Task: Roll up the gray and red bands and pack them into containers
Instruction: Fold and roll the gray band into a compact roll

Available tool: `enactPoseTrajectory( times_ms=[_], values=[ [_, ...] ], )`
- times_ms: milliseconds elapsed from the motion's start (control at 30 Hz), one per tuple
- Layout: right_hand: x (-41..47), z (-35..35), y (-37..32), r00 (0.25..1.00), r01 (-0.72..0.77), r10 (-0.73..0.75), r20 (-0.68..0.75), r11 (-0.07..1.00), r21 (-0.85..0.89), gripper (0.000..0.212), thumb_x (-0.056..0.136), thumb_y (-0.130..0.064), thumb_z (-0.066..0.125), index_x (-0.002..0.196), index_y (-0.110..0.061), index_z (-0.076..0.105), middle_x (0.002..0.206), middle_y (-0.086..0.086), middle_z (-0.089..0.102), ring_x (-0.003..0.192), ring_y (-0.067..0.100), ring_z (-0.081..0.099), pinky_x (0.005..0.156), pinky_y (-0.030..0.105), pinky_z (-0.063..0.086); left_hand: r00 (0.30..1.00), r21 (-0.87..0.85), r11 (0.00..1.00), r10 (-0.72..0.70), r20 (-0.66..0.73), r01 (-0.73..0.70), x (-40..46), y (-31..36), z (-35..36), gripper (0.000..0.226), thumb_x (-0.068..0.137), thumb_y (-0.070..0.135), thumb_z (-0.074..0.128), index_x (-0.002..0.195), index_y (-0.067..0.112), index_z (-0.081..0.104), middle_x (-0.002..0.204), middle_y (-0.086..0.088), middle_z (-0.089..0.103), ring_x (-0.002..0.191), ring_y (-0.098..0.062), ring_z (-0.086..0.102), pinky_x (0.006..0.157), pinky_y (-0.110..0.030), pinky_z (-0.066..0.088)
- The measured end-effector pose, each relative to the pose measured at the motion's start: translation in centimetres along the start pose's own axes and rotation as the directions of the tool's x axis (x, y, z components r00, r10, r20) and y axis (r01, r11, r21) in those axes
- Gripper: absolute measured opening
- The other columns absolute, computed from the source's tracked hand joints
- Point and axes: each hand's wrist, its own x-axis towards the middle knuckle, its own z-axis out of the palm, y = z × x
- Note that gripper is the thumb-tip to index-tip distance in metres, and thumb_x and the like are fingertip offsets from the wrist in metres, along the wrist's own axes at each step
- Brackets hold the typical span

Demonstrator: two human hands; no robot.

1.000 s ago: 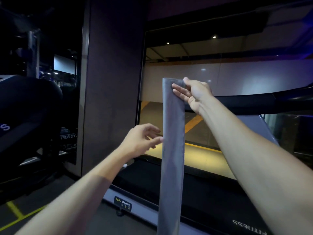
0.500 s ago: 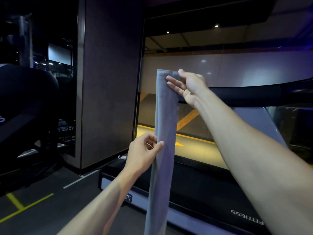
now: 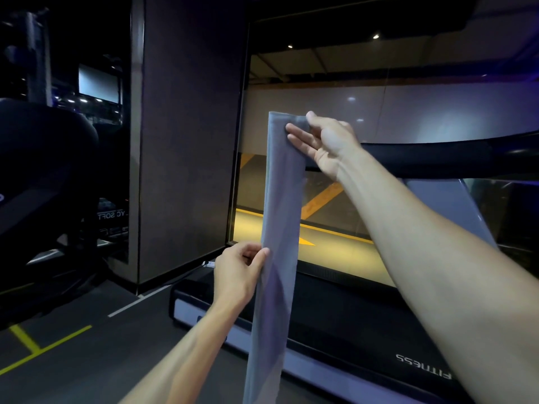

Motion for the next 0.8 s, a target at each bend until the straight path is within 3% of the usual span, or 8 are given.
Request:
enactPoseTrajectory(
  times_ms=[67,133,267,367,467,567,667,800],
  values=[
    [0.0,0.2,0.1,1.000,-0.001,0.001,0.005,1.000,-0.001,0.013,0.102,-0.003,0.059,0.114,0.001,0.056,0.091,0.014,0.067,0.078,0.031,0.078,0.066,0.038,0.064,0.999,-0.027,0.999,-0.026,-0.018,0.025,0.1,-0.1,0.0,0.008,0.090,0.033,0.077,0.091,0.026,0.072,0.077,0.011,0.071,0.072,0.003,0.065,0.069,-0.021,0.053],
    [-0.1,0.3,0.1,1.000,-0.001,0.001,0.009,1.000,0.001,0.012,0.102,-0.003,0.059,0.112,0.001,0.056,0.093,0.015,0.067,0.078,0.030,0.078,0.067,0.038,0.064,0.998,-0.070,0.996,-0.058,-0.012,0.057,0.1,0.2,0.0,0.021,0.089,0.031,0.077,0.103,0.025,0.063,0.077,0.007,0.070,0.069,0.004,0.062,0.062,-0.010,0.045],
    [-0.3,0.4,0.0,1.000,0.006,-0.006,0.020,1.000,0.007,0.010,0.102,-0.003,0.059,0.111,0.001,0.056,0.097,0.017,0.067,0.077,0.030,0.078,0.067,0.038,0.064,0.996,-0.098,0.991,-0.083,0.040,0.086,0.3,0.2,-0.1,0.037,0.091,0.031,0.075,0.121,0.031,0.053,0.080,0.005,0.072,0.075,0.009,0.063,0.063,-0.004,0.044],
    [-0.4,0.3,-0.1,1.000,0.013,-0.013,0.020,1.000,0.005,0.013,0.102,-0.003,0.059,0.113,0.002,0.056,0.097,0.018,0.068,0.076,0.028,0.078,0.067,0.037,0.065,0.998,-0.057,0.997,-0.051,0.032,0.052,0.4,-0.1,-0.2,0.017,0.092,0.034,0.075,0.104,0.024,0.072,0.077,0.010,0.072,0.073,0.001,0.067,0.068,-0.013,0.050],
    [-0.5,0.1,-0.3,1.000,0.019,-0.019,0.016,1.000,0.001,0.014,0.102,-0.004,0.058,0.115,0.002,0.056,0.106,0.021,0.067,0.077,0.028,0.078,0.069,0.038,0.065,0.999,-0.057,0.998,-0.035,0.017,0.036,0.1,-0.1,-0.4,0.010,0.091,0.034,0.076,0.089,0.025,0.077,0.078,0.012,0.073,0.075,0.001,0.068,0.072,-0.021,0.055],
    [-0.5,-0.1,-0.3,1.000,0.022,-0.022,0.008,1.000,-0.007,0.013,0.102,-0.004,0.059,0.114,0.002,0.056,0.108,0.021,0.067,0.078,0.028,0.078,0.072,0.039,0.066,1.000,-0.035,0.999,-0.019,0.011,0.020,-0.3,0.1,-0.5,0.011,0.091,0.035,0.075,0.087,0.025,0.075,0.079,0.013,0.072,0.077,0.000,0.067,0.071,-0.019,0.054],
    [-0.4,0.0,-0.3,1.000,0.020,-0.020,-0.002,1.000,-0.007,0.011,0.102,-0.003,0.059,0.112,0.002,0.056,0.093,0.016,0.068,0.076,0.029,0.078,0.070,0.039,0.066,1.000,0.015,0.999,0.030,0.009,-0.030,-0.5,0.1,-0.5,0.010,0.093,0.033,0.073,0.086,0.025,0.071,0.088,0.011,0.066,0.079,0.000,0.062,0.071,-0.017,0.050],
    [-0.4,0.1,-0.3,0.999,0.027,-0.027,-0.023,1.000,0.007,0.012,0.102,-0.002,0.059,0.113,0.001,0.055,0.087,0.016,0.069,0.073,0.029,0.078,0.069,0.039,0.065,0.995,-0.017,1.000,0.021,0.100,-0.020,-1.2,-0.1,-0.5,0.006,0.096,0.025,0.069,0.092,0.029,0.067,0.087,0.012,0.070,0.082,0.002,0.065,0.069,-0.012,0.050]
  ],
)
